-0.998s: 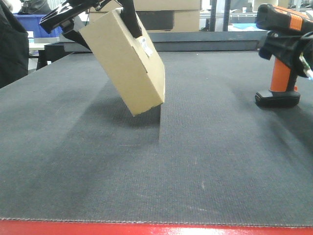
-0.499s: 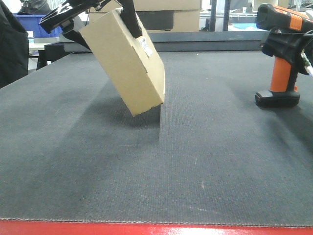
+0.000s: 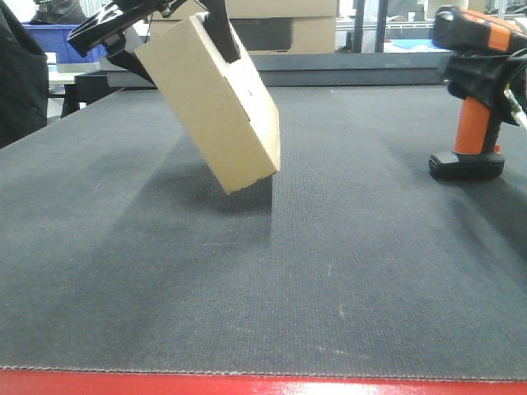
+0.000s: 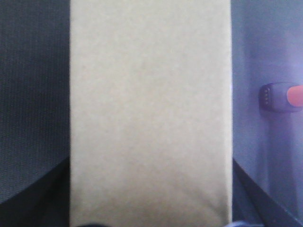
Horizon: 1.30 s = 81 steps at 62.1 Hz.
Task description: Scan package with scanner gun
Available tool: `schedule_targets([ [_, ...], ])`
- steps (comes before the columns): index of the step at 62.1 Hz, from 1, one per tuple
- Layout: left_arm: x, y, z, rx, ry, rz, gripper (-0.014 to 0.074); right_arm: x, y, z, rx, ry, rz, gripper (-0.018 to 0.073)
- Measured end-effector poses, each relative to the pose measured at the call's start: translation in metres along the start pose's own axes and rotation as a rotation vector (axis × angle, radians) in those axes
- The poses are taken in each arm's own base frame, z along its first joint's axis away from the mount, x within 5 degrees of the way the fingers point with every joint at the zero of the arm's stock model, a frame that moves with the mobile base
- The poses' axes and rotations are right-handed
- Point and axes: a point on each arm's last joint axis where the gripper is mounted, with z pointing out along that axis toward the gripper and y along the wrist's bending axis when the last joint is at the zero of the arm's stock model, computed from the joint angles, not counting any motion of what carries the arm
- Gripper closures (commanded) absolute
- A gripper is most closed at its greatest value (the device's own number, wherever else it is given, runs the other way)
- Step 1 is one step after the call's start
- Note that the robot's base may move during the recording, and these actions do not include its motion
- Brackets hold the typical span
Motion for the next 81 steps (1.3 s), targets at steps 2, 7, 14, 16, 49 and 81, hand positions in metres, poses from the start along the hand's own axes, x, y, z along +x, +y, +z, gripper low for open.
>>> schedule_targets([
  [2, 0.000, 0.000, 0.000, 0.002, 0.001, -0.001, 0.0708, 0.000, 0.001, 0.000, -0.008, -0.004, -0.031, 0.0721],
  [7, 0.000, 0.000, 0.000, 0.003, 0.001, -0.003, 0.0708, -0.002, 0.003, -0.001, -0.026, -0.009, -0.127, 0.0721],
  [14, 0.000, 0.000, 0.000, 0.005, 0.002, -0.004, 0.0708, -0.010, 0.006, -0.003, -0.038, -0.021, -0.276, 0.0721],
  [16, 0.000, 0.000, 0.000, 0.005, 0.002, -0.004, 0.0708, -0.012, 0.007, -0.004, -0.040, -0.029, -0.317, 0.0721],
  [49, 0.000, -0.001, 0.000, 0.006, 0.002, -0.005, 0.0708, -0.021, 0.007, -0.006, -0.031, -0.063, -0.300, 0.0721],
  [81, 0.000, -0.001, 0.000, 0.007, 0.003, -0.008, 0.0708, -0.001, 0.002, 0.001, -0.023, -0.046, -0.024, 0.0721],
])
